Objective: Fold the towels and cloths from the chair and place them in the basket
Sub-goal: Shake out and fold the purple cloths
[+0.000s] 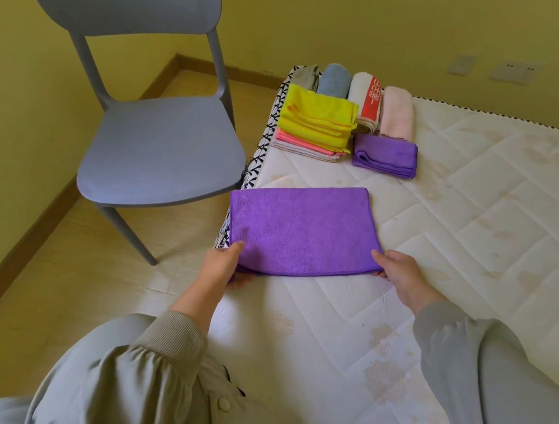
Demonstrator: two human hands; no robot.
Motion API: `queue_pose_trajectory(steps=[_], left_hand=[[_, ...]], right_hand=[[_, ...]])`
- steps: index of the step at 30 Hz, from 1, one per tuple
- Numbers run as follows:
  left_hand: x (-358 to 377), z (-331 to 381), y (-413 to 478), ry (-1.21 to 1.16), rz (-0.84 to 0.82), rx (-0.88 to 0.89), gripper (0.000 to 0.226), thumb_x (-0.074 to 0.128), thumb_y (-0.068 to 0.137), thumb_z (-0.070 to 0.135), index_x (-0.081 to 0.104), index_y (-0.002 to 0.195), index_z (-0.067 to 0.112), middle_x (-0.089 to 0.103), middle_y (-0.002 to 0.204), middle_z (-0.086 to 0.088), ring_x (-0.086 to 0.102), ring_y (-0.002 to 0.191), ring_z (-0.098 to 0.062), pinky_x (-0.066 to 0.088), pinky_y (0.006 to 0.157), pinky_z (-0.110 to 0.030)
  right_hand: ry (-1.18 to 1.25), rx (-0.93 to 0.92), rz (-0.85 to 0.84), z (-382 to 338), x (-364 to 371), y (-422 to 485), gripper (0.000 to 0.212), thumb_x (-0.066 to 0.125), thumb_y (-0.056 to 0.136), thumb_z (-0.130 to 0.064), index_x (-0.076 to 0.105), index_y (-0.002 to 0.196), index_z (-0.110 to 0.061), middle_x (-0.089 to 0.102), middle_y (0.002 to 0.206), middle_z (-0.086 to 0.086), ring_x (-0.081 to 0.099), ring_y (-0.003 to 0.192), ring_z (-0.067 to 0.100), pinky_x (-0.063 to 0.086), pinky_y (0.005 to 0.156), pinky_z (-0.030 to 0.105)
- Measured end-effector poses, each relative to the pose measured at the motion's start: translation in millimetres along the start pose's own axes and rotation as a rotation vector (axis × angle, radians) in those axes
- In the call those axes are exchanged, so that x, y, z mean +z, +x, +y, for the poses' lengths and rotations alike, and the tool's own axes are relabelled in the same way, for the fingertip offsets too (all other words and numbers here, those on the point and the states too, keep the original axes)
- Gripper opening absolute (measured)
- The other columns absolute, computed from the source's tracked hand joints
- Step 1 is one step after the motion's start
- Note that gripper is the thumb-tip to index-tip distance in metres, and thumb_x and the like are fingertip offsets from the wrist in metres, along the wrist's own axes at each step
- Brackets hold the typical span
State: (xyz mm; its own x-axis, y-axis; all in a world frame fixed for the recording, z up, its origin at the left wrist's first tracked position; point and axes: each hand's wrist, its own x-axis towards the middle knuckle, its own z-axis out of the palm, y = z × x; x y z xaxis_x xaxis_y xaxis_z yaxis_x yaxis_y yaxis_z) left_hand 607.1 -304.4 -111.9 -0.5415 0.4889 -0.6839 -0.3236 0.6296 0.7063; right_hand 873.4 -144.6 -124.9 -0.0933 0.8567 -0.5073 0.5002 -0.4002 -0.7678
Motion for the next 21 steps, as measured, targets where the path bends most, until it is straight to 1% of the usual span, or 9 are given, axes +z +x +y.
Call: queue_pose_trajectory(steps=[1,4,7,9,12,14,17,19,21], left_hand=[[-1,-1,-2,-0.083,-0.059,-0.078,0.020,0.053,0.095,0.026,0.050,0.083,0.010,0.061,0.074,-0.014,0.064,0.056,-0.027,0.052,0.054,-0.027],[-5,-4,-4,-0.165,-0.159,-0.137,0.006,0.051,0.097,0.010,0.048,0.094,0.005,0.061,0.077,-0.015,0.066,0.046,-0.020,0.052,0.043,-0.024],[-8,-5,-6,-0.195,-0.176,-0.134,0.010,0.054,0.095,0.003,0.049,0.086,0.000,0.066,0.060,-0.015,0.064,0.041,-0.018,0.051,0.038,-0.022],[-8,-6,-7,-0.084,-0.154,-0.120,0.017,0.055,0.095,0.006,0.049,0.080,0.001,0.063,0.049,-0.011,0.061,0.037,-0.016,0.049,0.037,-0.021],[-9,-12,-4,0.192,-0.103,-0.062,0.029,0.056,0.096,0.015,0.045,0.071,0.005,0.056,0.050,-0.013,0.055,0.031,-0.015,0.047,0.037,-0.022],[-10,-13,-7,0.343,-0.098,-0.021,0.035,0.056,0.096,0.024,0.047,0.068,0.006,0.057,0.049,-0.011,0.055,0.032,-0.016,0.050,0.043,-0.026],[-16,-5,-17,0.863,0.058,0.156,0.043,0.053,0.092,0.046,0.052,0.067,0.011,0.058,0.053,-0.001,0.059,0.055,-0.021,0.048,0.060,-0.030],[-15,1,-17,1.015,0.358,0.430,0.039,0.050,0.090,0.049,0.057,0.080,0.012,0.058,0.072,-0.003,0.059,0.077,-0.029,0.041,0.063,-0.031],[-7,5,-8,0.961,0.468,0.826,0.034,0.044,0.086,0.036,0.062,0.092,0.008,0.060,0.090,-0.011,0.057,0.084,-0.035,0.045,0.064,-0.036]], right_hand=[[0.019,0.009,-0.006,-1,1,-1,0.029,0.057,0.094,-0.012,0.053,0.065,-0.011,0.053,0.063,0.006,0.048,0.048,0.011,0.039,0.041,0.012],[0.087,0.021,-0.017,-4,0,-5,0.024,0.054,0.093,-0.005,0.058,0.071,-0.012,0.056,0.070,0.004,0.048,0.058,0.014,0.041,0.042,0.010],[0.101,0.000,0.016,-1,-2,-7,0.026,0.054,0.094,-0.005,0.057,0.069,-0.012,0.055,0.067,0.005,0.047,0.058,0.015,0.041,0.048,0.013],[0.032,-0.042,0.117,5,3,-10,0.031,0.057,0.092,-0.009,0.051,0.062,-0.012,0.050,0.062,0.007,0.044,0.058,0.019,0.037,0.054,0.025],[-0.082,-0.140,0.335,13,20,-16,0.048,0.057,0.090,-0.008,0.026,0.055,-0.017,0.022,0.054,0.002,0.023,0.059,0.019,0.016,0.052,0.034],[-0.116,-0.199,0.458,17,31,-20,0.047,0.056,0.088,-0.011,0.026,0.052,-0.016,0.023,0.050,0.003,0.026,0.060,0.022,0.013,0.055,0.037],[-0.130,-0.259,0.592,24,43,-19,0.024,0.046,0.074,-0.022,0.052,0.063,-0.002,0.052,0.059,0.019,0.046,0.062,0.031,0.032,0.058,0.035],[-0.124,-0.274,0.596,30,46,-13,0.041,0.043,0.070,-0.027,0.063,0.085,0.005,0.063,0.083,0.026,0.055,0.082,0.038,0.042,0.074,0.042],[-0.101,-0.265,0.609,25,45,-10,0.055,0.041,0.068,-0.030,0.060,0.105,0.007,0.058,0.103,0.027,0.052,0.098,0.040,0.043,0.088,0.046]])
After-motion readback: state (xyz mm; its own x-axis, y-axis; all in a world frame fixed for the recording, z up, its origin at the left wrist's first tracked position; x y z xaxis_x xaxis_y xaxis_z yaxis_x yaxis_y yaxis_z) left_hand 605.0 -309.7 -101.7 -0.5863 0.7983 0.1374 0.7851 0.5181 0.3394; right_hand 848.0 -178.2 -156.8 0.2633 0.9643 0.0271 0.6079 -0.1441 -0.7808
